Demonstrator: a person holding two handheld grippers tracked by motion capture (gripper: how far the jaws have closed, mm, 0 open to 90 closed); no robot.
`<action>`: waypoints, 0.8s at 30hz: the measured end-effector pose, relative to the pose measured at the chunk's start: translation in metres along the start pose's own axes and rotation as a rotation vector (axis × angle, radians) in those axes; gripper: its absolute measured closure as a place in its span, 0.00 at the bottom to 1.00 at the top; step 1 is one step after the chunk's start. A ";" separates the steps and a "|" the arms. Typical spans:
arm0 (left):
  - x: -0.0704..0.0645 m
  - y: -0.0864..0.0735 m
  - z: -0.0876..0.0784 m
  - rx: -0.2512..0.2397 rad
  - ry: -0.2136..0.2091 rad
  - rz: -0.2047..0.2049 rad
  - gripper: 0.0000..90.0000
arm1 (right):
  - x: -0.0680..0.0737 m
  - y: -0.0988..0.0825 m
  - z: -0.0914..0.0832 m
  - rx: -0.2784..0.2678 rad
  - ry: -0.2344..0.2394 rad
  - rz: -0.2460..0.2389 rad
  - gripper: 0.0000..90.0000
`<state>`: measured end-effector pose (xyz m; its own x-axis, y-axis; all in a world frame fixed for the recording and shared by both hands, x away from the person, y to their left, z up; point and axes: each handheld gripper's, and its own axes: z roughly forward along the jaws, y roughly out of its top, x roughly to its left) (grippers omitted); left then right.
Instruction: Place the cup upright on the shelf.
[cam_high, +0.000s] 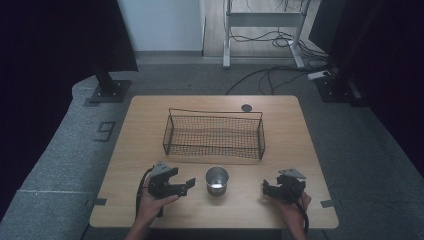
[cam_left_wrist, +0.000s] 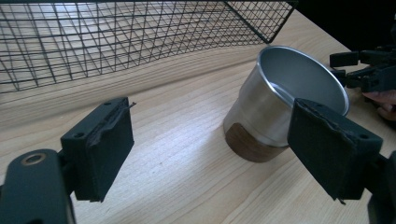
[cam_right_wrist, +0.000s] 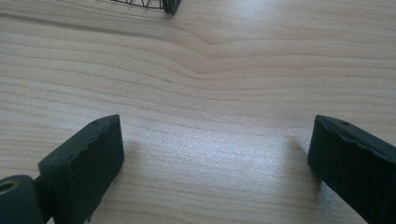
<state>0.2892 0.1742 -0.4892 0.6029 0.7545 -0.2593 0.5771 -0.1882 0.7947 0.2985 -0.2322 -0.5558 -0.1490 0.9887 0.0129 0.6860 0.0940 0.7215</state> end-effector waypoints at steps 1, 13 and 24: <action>-0.001 0.000 0.000 -0.001 -0.002 0.000 0.16 | 0.000 0.000 0.000 0.001 0.000 0.000 0.04; -0.011 0.003 0.006 0.005 -0.013 0.014 0.13 | 0.000 0.000 0.000 0.000 -0.002 0.003 0.04; -0.021 0.005 0.014 0.012 -0.043 0.021 0.11 | 0.000 0.000 0.000 -0.001 -0.003 0.003 0.04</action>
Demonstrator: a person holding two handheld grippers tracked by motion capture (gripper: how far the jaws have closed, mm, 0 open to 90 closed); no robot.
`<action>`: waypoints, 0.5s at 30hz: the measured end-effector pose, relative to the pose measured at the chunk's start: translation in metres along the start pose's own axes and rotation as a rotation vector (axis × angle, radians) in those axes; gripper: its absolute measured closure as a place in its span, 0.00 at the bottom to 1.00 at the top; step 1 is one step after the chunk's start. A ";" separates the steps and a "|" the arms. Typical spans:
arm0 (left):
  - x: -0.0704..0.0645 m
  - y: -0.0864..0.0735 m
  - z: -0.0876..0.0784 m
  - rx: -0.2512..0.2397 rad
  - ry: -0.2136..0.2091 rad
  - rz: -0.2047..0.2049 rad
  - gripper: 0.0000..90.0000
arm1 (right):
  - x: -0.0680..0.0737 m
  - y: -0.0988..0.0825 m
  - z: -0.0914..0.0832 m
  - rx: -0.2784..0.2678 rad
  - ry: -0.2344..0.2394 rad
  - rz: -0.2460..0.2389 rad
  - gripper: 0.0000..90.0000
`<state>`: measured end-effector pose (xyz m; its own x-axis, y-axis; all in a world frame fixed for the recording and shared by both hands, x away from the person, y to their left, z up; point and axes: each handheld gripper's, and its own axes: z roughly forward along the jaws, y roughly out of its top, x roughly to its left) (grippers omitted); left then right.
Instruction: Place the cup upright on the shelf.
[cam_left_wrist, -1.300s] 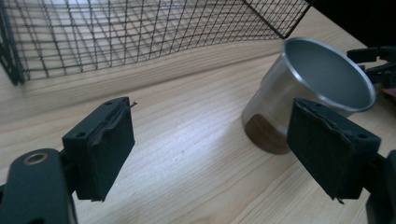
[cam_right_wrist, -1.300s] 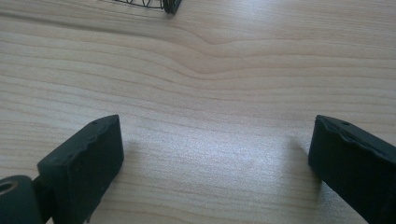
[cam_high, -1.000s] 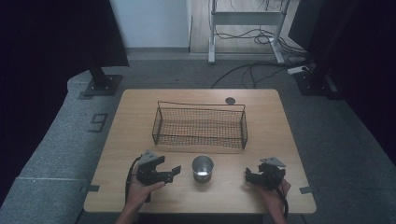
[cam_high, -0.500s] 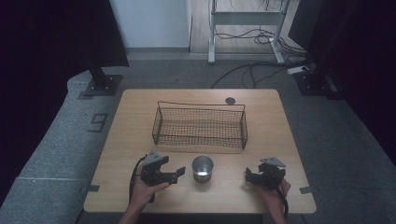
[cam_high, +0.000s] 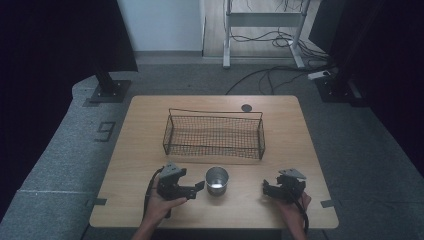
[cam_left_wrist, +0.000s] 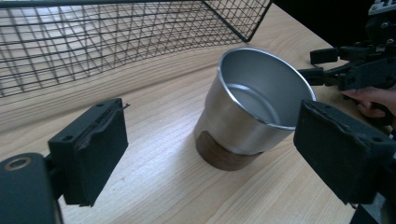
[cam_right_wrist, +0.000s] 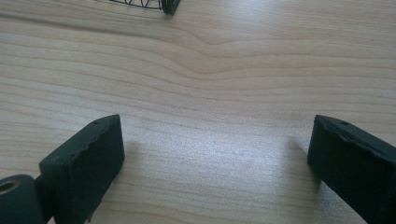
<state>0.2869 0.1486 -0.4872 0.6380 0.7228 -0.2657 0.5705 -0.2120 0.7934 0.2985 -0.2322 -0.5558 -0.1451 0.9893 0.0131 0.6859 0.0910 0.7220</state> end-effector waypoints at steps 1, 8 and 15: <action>0.000 0.000 0.001 0.002 0.000 0.000 0.11 | 0.000 0.000 0.000 0.001 0.001 0.000 0.04; -0.007 0.003 0.008 0.016 -0.004 0.024 0.09 | 0.000 0.000 0.000 0.000 0.000 0.000 0.04; -0.015 0.003 0.015 0.036 -0.010 0.043 0.07 | 0.000 0.000 0.000 0.000 0.000 0.000 0.04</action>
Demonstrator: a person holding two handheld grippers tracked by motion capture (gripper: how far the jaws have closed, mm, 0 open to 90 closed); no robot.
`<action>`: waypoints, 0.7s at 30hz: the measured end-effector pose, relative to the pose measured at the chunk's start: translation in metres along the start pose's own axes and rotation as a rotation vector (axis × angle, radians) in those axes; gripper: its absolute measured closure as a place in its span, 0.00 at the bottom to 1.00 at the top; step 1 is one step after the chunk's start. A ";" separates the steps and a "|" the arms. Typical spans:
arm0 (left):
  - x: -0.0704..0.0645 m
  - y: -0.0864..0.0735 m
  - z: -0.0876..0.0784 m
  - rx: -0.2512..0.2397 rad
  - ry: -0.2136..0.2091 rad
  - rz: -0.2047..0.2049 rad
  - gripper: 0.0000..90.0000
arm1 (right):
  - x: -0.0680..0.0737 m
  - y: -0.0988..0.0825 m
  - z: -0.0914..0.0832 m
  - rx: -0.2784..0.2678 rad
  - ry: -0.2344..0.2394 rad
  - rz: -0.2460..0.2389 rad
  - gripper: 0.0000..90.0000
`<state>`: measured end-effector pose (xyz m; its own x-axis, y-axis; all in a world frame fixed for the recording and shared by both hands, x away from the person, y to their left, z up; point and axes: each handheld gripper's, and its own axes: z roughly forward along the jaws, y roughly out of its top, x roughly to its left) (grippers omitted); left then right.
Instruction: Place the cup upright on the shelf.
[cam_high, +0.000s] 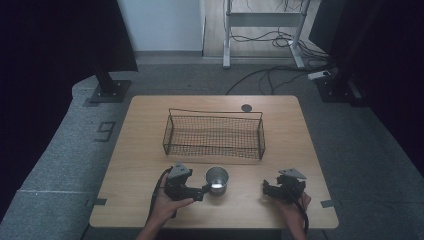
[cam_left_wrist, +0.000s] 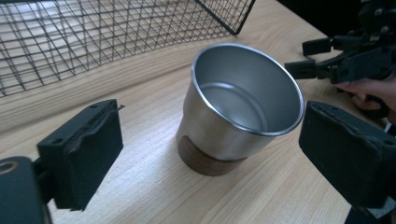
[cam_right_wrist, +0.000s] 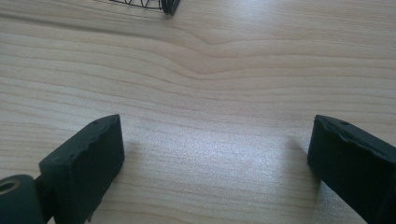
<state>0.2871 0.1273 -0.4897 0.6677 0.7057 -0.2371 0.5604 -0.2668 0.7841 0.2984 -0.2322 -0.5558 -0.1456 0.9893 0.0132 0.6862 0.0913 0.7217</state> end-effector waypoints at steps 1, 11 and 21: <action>-0.001 0.000 0.001 0.000 0.001 0.000 0.07 | 0.000 0.000 0.000 -0.001 0.000 0.000 0.04; -0.009 0.004 0.012 0.013 0.001 0.020 0.05 | 0.000 0.000 0.000 0.000 0.000 0.000 0.04; -0.016 0.005 0.026 0.045 0.018 0.033 0.02 | 0.000 0.000 0.000 -0.001 0.000 0.000 0.04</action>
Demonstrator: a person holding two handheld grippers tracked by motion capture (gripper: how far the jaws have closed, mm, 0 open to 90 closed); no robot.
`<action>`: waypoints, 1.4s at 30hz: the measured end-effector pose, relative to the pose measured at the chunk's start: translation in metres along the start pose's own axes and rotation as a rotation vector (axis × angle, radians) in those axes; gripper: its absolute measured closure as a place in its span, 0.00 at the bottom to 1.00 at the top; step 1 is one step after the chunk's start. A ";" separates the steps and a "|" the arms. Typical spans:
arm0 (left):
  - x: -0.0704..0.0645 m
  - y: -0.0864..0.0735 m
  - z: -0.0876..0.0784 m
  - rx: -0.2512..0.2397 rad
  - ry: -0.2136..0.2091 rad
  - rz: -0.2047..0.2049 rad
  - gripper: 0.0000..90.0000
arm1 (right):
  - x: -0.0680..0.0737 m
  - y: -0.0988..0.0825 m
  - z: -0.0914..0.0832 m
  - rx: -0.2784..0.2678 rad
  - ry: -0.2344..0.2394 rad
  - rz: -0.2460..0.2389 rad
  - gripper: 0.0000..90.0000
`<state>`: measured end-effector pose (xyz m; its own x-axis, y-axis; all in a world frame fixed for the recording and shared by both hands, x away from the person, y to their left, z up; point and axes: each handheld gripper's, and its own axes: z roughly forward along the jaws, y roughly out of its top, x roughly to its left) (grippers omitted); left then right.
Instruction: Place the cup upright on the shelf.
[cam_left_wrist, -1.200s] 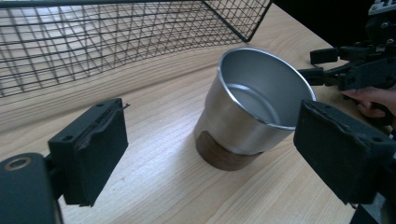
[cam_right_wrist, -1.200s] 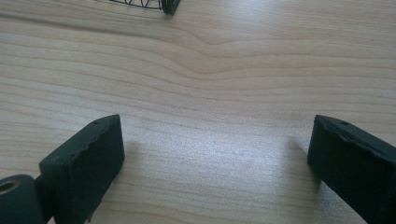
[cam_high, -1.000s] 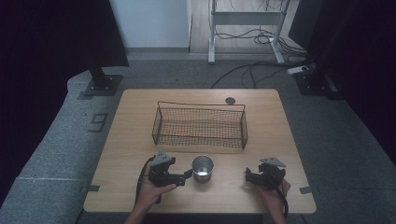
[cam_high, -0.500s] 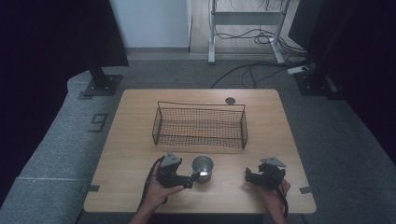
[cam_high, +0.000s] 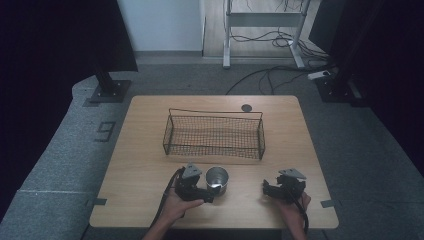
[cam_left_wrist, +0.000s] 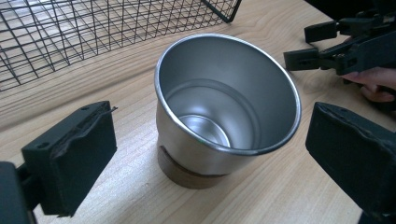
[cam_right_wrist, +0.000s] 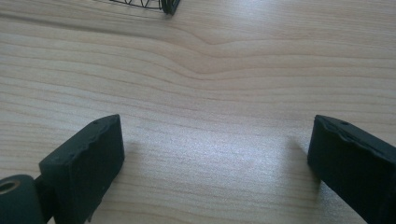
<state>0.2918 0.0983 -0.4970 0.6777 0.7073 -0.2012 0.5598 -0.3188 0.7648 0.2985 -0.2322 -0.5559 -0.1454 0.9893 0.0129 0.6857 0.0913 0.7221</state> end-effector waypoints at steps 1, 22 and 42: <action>0.000 0.000 0.001 0.003 0.002 0.001 0.02 | 0.000 0.000 0.000 0.001 0.001 0.000 0.04; -0.010 0.005 0.032 0.037 0.051 0.037 0.01 | 0.000 0.000 0.000 0.000 0.000 0.000 0.04; -0.013 0.003 0.034 -0.005 0.036 0.067 0.15 | 0.000 0.000 0.000 0.000 0.000 0.000 0.04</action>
<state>0.3006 0.0670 -0.5128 0.6956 0.7070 -0.1275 0.5115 -0.3629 0.7789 0.2985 -0.2322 -0.5559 -0.1452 0.9893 0.0131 0.6858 0.0911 0.7221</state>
